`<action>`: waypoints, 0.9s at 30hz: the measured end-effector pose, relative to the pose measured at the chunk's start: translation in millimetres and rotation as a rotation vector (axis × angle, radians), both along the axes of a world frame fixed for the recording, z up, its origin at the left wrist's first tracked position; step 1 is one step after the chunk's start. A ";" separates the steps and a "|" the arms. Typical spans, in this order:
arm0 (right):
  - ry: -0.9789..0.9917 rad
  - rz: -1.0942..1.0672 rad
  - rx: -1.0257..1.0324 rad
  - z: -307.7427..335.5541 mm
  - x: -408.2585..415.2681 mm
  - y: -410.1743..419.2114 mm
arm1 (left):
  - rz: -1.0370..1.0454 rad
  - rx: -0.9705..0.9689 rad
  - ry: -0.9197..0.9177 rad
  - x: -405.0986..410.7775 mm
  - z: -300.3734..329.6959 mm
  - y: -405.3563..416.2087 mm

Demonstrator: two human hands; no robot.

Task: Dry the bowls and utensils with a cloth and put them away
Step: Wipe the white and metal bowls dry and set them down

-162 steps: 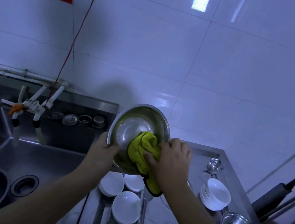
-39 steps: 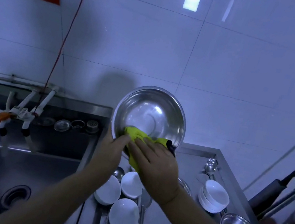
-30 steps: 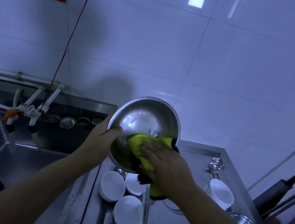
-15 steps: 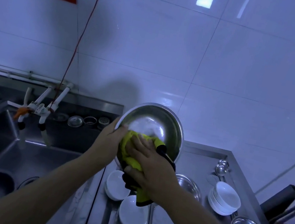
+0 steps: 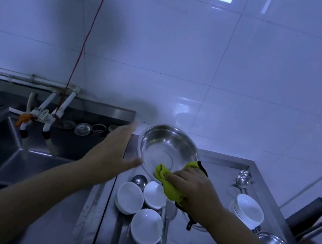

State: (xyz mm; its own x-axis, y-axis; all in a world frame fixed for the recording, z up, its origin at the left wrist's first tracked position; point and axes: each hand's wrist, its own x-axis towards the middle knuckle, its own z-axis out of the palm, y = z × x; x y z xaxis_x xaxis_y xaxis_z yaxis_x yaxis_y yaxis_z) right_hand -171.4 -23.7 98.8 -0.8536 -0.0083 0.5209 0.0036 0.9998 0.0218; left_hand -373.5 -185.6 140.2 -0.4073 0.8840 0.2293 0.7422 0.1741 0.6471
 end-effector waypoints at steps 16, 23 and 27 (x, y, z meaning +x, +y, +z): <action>0.381 -0.144 -0.571 20.1 14.8 -11.3 | 0.027 0.179 -0.448 30.5 -5.4 13.3; 0.319 -0.138 -0.307 13.0 -15.1 -34.9 | 0.104 0.313 -1.122 70.8 4.0 27.3; 0.378 -0.113 -0.042 12.1 -23.5 -58.0 | 0.078 0.301 -1.349 79.2 10.9 29.4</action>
